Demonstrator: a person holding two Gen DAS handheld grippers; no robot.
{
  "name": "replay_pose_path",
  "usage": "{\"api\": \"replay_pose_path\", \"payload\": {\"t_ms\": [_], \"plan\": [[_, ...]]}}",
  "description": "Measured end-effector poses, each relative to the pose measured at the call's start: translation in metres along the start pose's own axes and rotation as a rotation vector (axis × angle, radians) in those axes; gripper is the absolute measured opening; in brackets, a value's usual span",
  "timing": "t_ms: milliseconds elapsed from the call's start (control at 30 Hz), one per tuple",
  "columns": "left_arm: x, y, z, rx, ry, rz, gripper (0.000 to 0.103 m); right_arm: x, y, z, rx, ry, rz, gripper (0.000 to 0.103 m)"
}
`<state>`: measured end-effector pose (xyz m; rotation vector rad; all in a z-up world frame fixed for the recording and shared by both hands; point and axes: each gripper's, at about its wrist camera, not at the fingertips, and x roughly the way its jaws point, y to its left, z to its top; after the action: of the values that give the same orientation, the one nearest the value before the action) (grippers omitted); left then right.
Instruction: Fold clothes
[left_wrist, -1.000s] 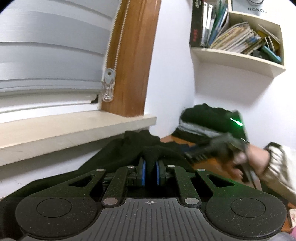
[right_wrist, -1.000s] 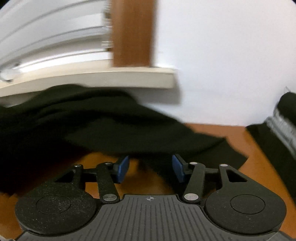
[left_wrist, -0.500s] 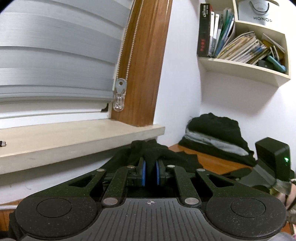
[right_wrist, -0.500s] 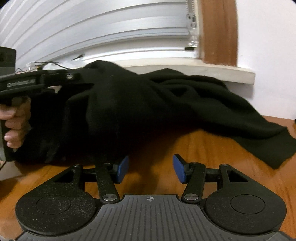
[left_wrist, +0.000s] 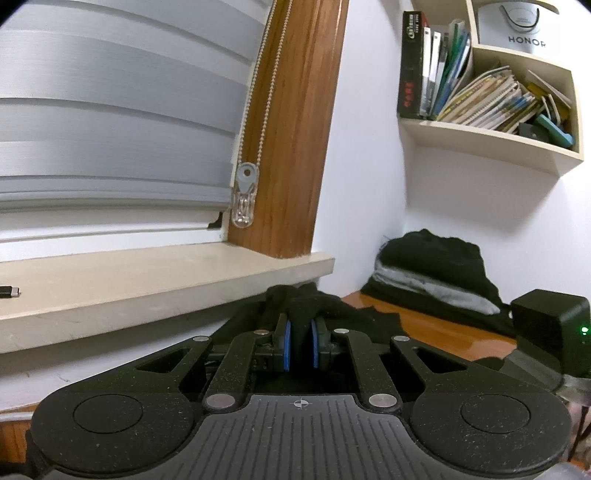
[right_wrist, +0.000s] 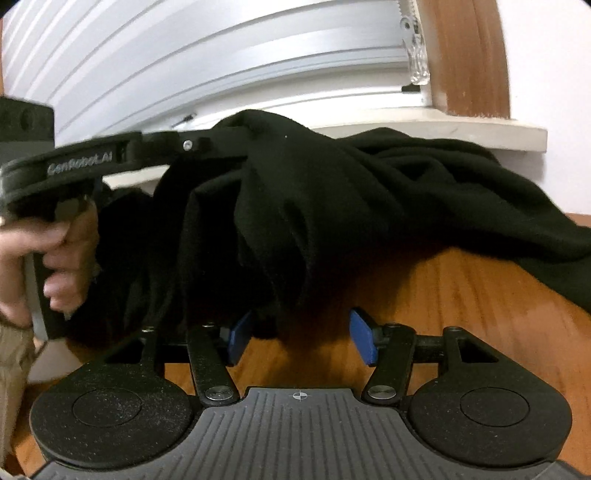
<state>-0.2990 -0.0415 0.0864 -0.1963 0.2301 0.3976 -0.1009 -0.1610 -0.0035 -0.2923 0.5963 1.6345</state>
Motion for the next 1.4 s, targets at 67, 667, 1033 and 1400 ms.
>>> {"api": "replay_pose_path", "payload": {"t_ms": [67, 667, 1033, 1400], "plan": [[0.000, -0.001, 0.000, 0.007, 0.005, -0.004, 0.011, 0.006, -0.002, 0.001, 0.003, 0.007, -0.014, 0.045], [-0.024, 0.006, 0.009, -0.044, -0.083, -0.027, 0.013, -0.132, -0.048, 0.076, -0.201, -0.267, -0.386, 0.006], [-0.012, 0.015, 0.003, -0.060, -0.036, 0.014, 0.013, -0.154, -0.083, 0.056, -0.236, -0.071, -0.497, 0.010], [0.000, 0.023, -0.007, -0.070, 0.008, 0.049, 0.013, -0.170, -0.134, 0.010, -0.006, -0.003, -0.437, 0.039]]}}
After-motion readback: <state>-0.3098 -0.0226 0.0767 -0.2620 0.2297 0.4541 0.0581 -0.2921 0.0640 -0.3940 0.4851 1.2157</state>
